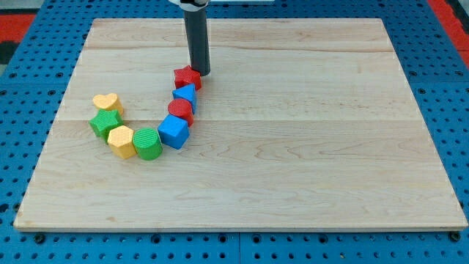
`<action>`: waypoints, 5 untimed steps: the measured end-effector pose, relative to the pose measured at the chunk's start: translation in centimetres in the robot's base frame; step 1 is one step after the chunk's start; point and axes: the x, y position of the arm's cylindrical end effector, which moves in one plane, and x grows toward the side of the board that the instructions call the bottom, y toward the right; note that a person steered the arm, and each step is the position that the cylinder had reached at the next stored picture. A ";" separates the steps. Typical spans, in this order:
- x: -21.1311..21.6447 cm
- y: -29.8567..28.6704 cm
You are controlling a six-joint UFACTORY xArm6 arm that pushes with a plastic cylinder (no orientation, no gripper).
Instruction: Push the yellow heart towards the red circle
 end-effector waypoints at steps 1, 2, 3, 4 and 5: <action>-5.9 -0.3; -6.2 -8.5; -3.0 -18.6; -0.3 -18.3; 1.5 -13.5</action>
